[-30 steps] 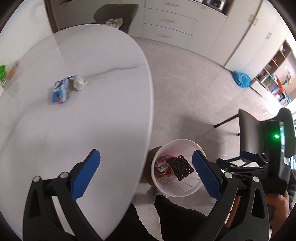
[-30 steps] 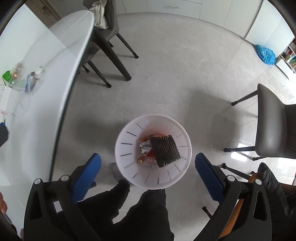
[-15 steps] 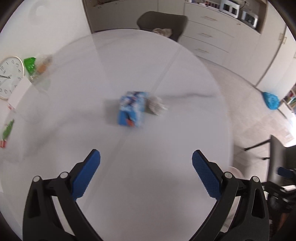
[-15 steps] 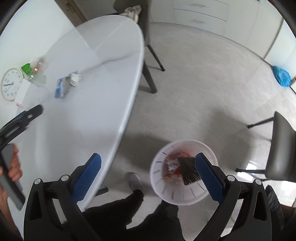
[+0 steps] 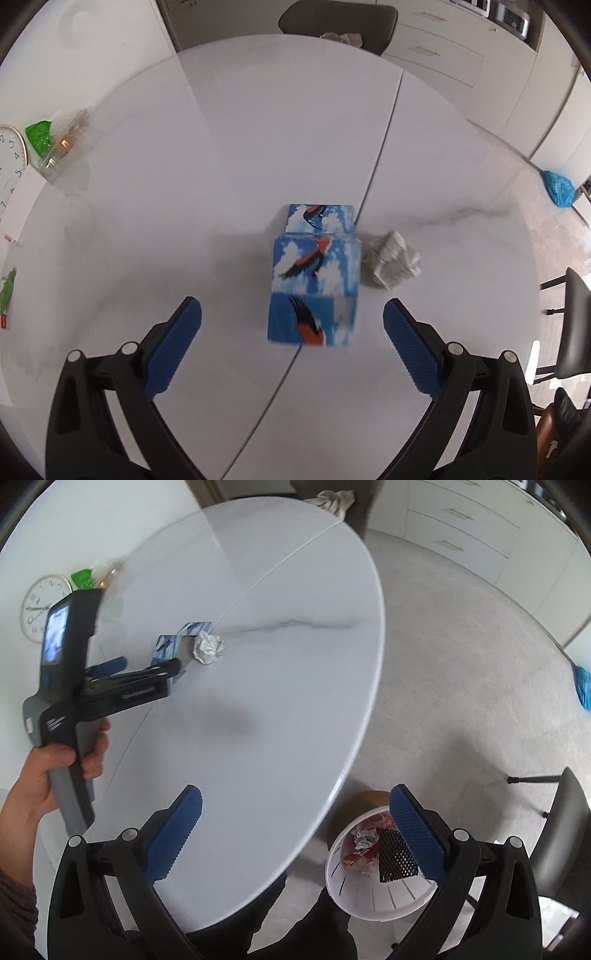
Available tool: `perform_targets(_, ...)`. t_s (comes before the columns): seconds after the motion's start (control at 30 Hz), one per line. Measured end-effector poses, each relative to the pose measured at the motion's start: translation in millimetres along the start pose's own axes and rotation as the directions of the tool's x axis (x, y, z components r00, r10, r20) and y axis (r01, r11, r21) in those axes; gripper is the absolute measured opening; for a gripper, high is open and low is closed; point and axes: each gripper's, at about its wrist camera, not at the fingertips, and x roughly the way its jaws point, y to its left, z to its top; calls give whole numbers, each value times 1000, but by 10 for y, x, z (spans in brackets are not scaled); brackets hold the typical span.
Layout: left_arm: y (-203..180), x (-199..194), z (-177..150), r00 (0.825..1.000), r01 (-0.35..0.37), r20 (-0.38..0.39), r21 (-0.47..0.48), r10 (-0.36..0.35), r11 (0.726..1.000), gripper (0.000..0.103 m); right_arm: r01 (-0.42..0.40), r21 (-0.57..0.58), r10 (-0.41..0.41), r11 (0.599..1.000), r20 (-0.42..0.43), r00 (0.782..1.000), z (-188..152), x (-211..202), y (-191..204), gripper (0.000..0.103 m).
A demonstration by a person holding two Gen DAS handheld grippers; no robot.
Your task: Collect trash
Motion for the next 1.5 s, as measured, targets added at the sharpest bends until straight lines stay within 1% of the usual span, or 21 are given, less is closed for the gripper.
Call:
perform_targets(0.07,14,66,19,1000,-3,-9,-7,3,1000,81,-3,-22,3,1000,-8,1000,73,42,43,101)
perform_targets(0.1,26,98,31,1000,5,-14,-17,-6,1000,78,-2,-32,2,999,-11,1000,99,54,65,101)
perform_targets(0.17,58,145,43,999,29,-18,-45,-30,999,65,-2,-60,1,998,-9,1000,164,74,117,101)
perform_targets(0.27,119,163,27,999,43,-17,-83,-44,996,51,-9,-93,9,996,2,1000,246,95,195,101)
perform_targets(0.43,273,31,-73,998,42,-33,-158,-47,986,51,-21,-164,23,986,15,1000,468,206,370,101)
perform_targets(0.6,478,-371,-328,999,31,-18,-219,-36,975,51,-8,-270,14,963,22,1000,790,489,673,101)
perform_targets(0.67,567,-491,-418,999,31,-14,-251,-36,968,51,11,-309,-5,951,20,1000,913,639,809,98)
perform_targets(0.77,694,-695,-603,999,30,-4,-304,-33,952,50,13,-351,-15,936,-1,1000,1047,875,998,88)
perform_targets(0.83,747,-787,-692,999,37,1,-322,-38,946,44,20,-361,-28,933,-16,999,1111,1033,1080,78)
perform_targets(0.87,775,-821,-734,999,42,4,-330,-43,943,44,28,-364,-42,931,-31,999,1132,1129,1122,75)
perform_targets(1.0,855,-835,-833,998,54,-2,-343,-58,938,42,45,-360,-70,932,-58,996,1148,1313,1178,55)
perform_targets(1.03,874,-823,-840,998,55,-5,-343,-60,938,41,54,-362,-75,931,-46,996,1144,1309,1187,45)
perform_targets(1.07,889,-809,-853,998,58,-7,-345,-65,937,40,62,-365,-81,929,-37,996,1141,1304,1196,42)
perform_targets(1.1,900,-786,-845,998,60,-9,-346,-68,936,40,71,-368,-89,927,-33,995,1142,1303,1200,35)
perform_targets(1.13,917,-777,-860,997,63,-11,-349,-71,935,40,78,-370,-96,926,-29,995,1135,1297,1207,31)
perform_targets(1.3,1012,-793,-902,997,73,1,-354,-77,932,41,71,-365,-78,928,-6,997,1122,1198,1162,25)
perform_targets(1.33,1063,-806,-926,997,75,5,-362,-79,929,48,69,-360,-72,930,3,997,1109,1152,1153,24)
perform_targets(1.37,1103,-814,-944,997,78,9,-369,-81,926,59,63,-355,-65,933,6,998,1108,1117,1150,24)
perform_targets(1.4,1133,-821,-958,997,80,16,-374,-79,924,66,55,-347,-55,936,10,998,1104,1068,1142,24)
perform_targets(1.43,1181,-822,-980,997,75,28,-372,-69,925,75,47,-340,-45,939,13,999,1086,1017,1126,24)
perform_targets(1.5,1204,-795,-972,998,57,36,-337,-48,940,83,32,-328,-29,944,15,999,1057,933,1097,24)
